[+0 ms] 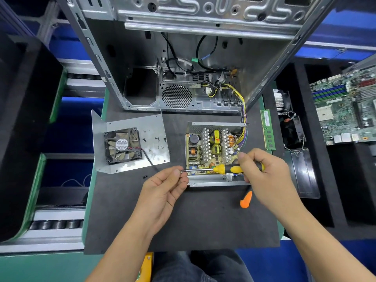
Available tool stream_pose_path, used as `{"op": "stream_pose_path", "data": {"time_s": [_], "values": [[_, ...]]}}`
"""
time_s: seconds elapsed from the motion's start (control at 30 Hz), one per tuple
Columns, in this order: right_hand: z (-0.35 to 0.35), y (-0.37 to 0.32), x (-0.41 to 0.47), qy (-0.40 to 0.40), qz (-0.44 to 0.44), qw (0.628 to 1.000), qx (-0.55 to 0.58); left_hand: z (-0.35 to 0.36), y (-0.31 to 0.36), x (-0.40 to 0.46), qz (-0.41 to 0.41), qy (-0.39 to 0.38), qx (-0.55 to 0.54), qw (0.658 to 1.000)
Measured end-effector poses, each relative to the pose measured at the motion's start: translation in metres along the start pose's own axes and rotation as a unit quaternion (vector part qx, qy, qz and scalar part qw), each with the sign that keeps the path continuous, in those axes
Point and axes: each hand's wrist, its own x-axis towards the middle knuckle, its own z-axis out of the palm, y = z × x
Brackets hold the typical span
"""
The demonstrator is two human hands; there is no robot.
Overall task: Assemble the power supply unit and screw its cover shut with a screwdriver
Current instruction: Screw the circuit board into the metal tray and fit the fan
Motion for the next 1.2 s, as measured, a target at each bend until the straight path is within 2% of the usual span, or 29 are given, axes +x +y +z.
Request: {"op": "stream_pose_path", "data": {"time_s": [0.3,0.53,0.67,0.87,1.0,1.1,1.2], "values": [[0.002,-0.002,-0.003,0.002,-0.006,1.0,-0.011,-0.001,-0.001,0.001,-0.008,0.014,-0.019,1.0],[0.002,-0.018,-0.007,0.015,-0.08,0.995,-0.058,-0.005,-0.003,0.003,0.025,0.006,0.047,0.999],[0.002,-0.027,-0.007,0.018,-0.091,0.993,-0.078,-0.007,-0.003,0.005,0.038,0.004,0.067,0.997],[0.002,-0.035,-0.004,0.018,-0.074,0.991,-0.112,-0.011,0.001,0.008,0.06,-0.005,0.075,0.995],[0.003,-0.033,-0.002,0.009,-0.016,0.993,-0.118,-0.011,0.001,0.007,0.064,-0.009,0.078,0.995],[0.002,-0.029,-0.003,-0.039,0.032,0.993,-0.108,-0.012,0.001,0.007,0.062,-0.009,0.08,0.995],[0.002,-0.023,-0.001,-0.095,0.075,0.992,-0.02,-0.014,0.003,0.007,0.064,-0.013,0.085,0.994]]}}
